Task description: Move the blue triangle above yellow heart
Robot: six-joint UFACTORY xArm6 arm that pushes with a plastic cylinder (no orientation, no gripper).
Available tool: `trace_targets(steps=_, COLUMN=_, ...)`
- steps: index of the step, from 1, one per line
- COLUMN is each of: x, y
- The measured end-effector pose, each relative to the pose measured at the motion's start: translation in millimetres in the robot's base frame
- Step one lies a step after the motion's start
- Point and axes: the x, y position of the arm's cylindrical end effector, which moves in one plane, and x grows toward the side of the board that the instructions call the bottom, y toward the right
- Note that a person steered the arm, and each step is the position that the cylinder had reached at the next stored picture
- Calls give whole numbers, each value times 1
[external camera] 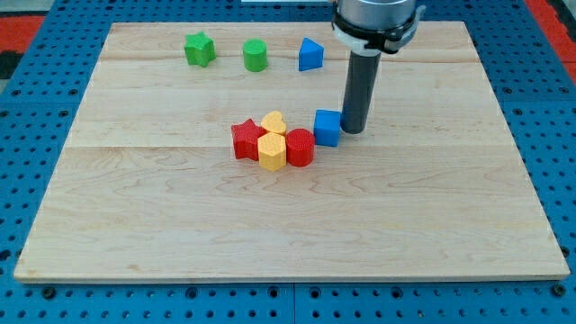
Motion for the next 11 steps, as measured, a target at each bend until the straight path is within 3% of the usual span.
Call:
trace_targets(steps=4, x=-25, y=-16)
trace_targets(steps=8, x=-189, y=1)
trace_targets(steps=11, x=-173, y=-30)
